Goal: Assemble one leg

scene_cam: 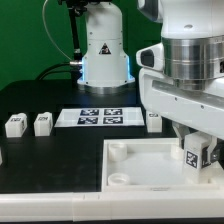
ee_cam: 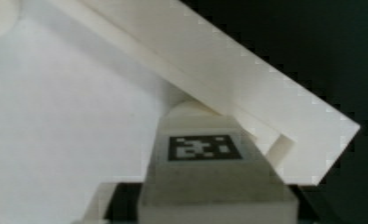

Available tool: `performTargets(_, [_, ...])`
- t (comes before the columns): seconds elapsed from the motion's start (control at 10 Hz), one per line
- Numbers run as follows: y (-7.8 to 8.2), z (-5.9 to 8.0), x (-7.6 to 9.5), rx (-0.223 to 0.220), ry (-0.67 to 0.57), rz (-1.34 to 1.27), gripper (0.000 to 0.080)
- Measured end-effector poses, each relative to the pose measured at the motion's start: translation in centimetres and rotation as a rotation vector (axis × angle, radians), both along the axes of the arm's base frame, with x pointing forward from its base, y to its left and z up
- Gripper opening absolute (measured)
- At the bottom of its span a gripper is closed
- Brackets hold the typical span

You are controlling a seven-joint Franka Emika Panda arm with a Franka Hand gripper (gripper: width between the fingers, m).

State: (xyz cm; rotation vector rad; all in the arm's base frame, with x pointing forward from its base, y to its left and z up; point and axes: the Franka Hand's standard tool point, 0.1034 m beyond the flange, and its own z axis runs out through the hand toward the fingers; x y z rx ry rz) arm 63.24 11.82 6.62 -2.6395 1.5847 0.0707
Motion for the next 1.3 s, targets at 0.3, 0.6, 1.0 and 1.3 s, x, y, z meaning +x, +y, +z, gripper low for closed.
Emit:
performTargets(0.3, [0.1,0.0,0.0,0.003,0.002,-0.029,0.0292])
performTargets(0.6, [0.4,-0.4,-0.1,0.003,-0.036,0.121,0.0635])
performTargets(1.0, [0.5,0.2,0.4,-0.006,-0.083,0.732,0.0649])
performTargets(1.3, [0.4,0.7,0.8,-0.012,-0.11,1.109,0.0649])
